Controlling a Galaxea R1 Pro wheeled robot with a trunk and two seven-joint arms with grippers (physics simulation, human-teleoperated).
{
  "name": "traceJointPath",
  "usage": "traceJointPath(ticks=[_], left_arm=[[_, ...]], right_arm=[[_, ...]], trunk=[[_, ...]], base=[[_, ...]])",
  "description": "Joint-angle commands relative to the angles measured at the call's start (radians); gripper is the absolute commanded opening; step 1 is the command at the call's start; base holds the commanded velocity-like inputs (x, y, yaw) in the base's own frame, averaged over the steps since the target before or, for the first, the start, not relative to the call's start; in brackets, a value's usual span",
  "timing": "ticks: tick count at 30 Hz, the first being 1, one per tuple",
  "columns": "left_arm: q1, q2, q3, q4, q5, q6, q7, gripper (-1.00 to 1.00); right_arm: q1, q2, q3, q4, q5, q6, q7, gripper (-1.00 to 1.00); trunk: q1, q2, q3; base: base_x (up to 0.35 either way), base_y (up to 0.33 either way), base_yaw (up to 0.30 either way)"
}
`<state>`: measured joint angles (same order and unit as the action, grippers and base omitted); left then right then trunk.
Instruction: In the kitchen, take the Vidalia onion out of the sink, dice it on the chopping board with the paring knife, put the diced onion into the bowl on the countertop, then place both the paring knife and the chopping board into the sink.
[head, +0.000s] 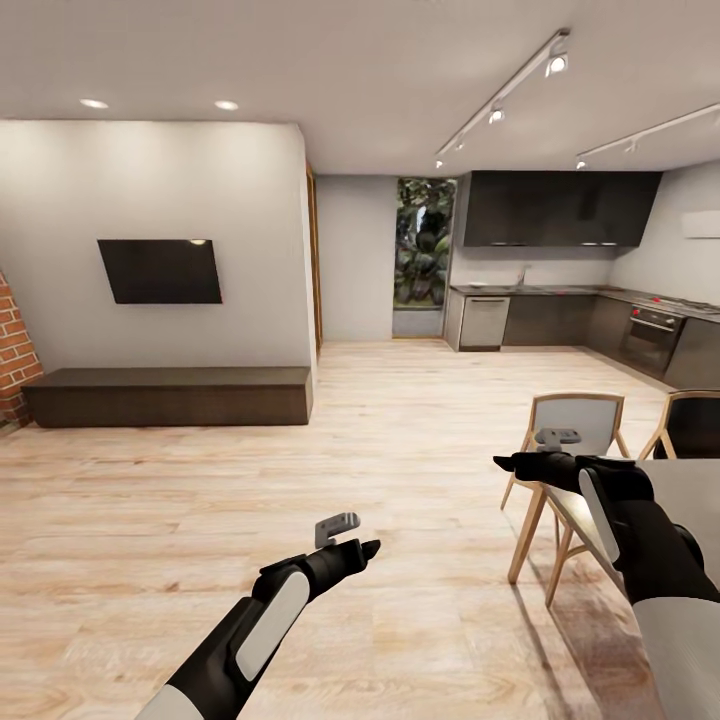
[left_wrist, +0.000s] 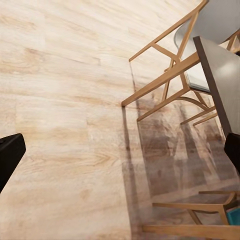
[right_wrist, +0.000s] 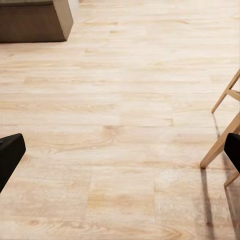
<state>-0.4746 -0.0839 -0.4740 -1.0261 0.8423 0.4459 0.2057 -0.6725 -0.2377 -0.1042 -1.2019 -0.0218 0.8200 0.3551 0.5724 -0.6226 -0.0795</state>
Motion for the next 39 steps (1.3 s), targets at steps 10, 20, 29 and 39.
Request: traceJointPath(ticks=[10, 20, 29, 39], left_arm=[[-0.001, -0.001, -0.003, -0.002, 0.010, 0.002, 0.010, 1.00], [-0.001, 0.000, -0.002, -0.002, 0.011, 0.002, 0.009, 1.00], [-0.001, -0.004, -0.003, -0.002, 0.004, 0.003, 0.018, 1.00], [-0.001, -0.004, -0.003, -0.002, 0.003, 0.003, 0.014, 1.00]], right_arm=[[-0.001, 0.000, -0.001, -0.001, -0.001, 0.007, 0.003, 1.00], [-0.001, 0.000, -0.001, -0.001, -0.001, 0.006, 0.003, 1.00], [-0.001, 0.000, -0.002, -0.001, -0.001, 0.007, 0.004, 1.00], [-0.001, 0.000, -0.001, -0.003, -0.002, 0.007, 0.004, 1.00]], trunk=[[-0.038, 0.069, 0.029], [-0.076, 0.139, 0.061], [-0.111, 0.202, 0.089], [-0.122, 0.223, 0.098]], base=[[0.000, 0.000, 0.000], [0.000, 0.000, 0.000], [0.000, 0.000, 0.000], [0.000, 0.000, 0.000]])
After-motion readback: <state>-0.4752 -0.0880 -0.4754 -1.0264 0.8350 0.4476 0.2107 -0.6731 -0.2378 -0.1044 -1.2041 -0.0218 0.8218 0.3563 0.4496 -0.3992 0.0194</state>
